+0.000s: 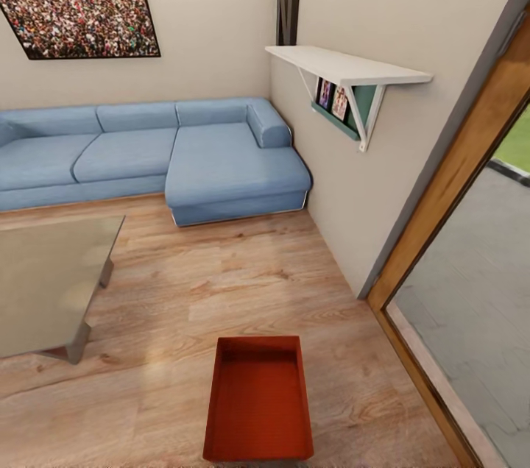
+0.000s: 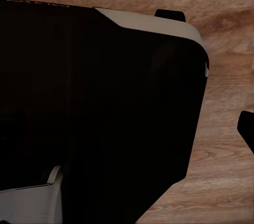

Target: Move the two storage containers from the living room to the garage. In the garage, place one container on the floor and stack the other container on top of it (either order is fine).

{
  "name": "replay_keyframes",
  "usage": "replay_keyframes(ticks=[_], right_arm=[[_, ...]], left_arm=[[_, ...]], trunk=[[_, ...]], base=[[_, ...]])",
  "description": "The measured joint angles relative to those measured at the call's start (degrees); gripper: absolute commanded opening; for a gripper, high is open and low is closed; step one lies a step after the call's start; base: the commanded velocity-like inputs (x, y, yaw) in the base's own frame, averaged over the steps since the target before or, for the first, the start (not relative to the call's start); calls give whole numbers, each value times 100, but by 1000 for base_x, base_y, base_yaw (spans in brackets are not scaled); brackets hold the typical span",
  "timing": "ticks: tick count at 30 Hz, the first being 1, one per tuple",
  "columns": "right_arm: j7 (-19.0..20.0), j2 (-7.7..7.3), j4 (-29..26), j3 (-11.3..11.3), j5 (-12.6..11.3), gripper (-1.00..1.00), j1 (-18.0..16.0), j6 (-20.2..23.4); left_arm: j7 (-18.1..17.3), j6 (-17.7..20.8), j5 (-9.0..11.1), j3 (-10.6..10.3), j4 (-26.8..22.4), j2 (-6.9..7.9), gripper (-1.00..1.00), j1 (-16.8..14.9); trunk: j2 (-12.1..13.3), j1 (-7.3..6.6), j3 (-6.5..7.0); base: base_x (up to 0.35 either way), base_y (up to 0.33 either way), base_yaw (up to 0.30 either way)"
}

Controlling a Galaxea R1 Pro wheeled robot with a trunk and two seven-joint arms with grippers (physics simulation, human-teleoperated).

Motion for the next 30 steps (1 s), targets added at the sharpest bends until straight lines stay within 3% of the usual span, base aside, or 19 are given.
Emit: replay_keyframes(ticks=[30], right_arm=[[0, 0, 0, 1, 0, 100, 0, 0]], left_arm=[[0, 0, 0, 0, 0, 0, 100, 0]], trunk=[[0, 0, -276]], base=[[0, 0, 0]])
